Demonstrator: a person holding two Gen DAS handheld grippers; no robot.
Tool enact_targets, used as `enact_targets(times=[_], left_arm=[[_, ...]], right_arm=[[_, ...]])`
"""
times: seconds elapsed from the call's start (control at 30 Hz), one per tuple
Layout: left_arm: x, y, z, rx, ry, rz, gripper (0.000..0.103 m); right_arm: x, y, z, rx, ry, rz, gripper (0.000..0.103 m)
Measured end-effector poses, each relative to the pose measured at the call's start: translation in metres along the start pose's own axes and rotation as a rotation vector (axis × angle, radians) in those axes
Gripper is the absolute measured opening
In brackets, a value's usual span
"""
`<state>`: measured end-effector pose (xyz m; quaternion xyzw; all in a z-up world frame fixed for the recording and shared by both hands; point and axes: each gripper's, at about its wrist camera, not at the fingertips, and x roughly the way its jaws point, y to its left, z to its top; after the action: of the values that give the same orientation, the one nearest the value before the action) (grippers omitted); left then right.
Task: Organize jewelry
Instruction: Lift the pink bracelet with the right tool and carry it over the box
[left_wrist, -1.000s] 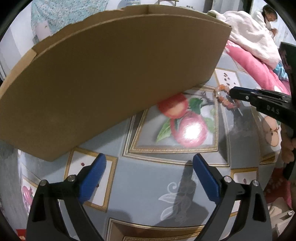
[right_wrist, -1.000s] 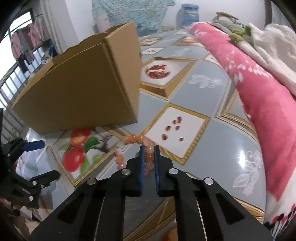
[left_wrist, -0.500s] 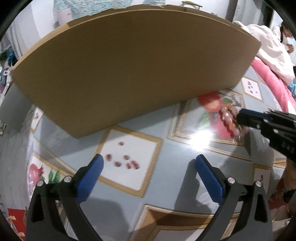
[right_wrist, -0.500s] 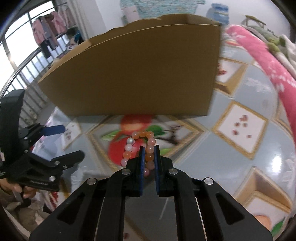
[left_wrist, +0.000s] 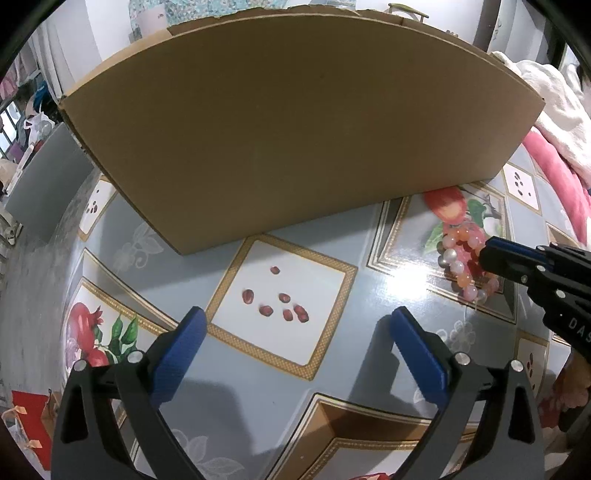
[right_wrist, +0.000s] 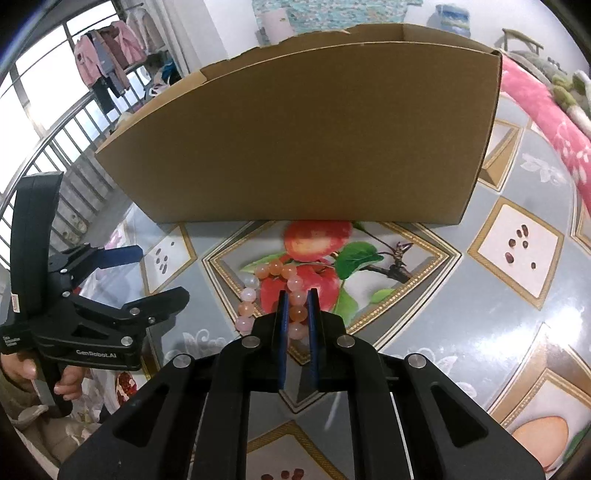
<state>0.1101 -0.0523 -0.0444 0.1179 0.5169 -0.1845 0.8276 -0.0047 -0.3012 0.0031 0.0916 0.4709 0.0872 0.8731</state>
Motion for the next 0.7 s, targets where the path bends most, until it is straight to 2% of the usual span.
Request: enact_targets(times=[0.33, 0.7], left_arm=[[0.001, -0.0001, 0.001, -0.03, 0.015, 0.019, 0.099], [0.0004, -0.0015, -0.0008, -0.025, 0.012, 0.017, 0.099]], right_arm=[[0.0006, -0.0055, 0.0011, 0.003, 0.01, 0.022, 0.008], [0.0037, 0.0019, 0.0074, 0.001, 0.039, -0.011, 0.009]])
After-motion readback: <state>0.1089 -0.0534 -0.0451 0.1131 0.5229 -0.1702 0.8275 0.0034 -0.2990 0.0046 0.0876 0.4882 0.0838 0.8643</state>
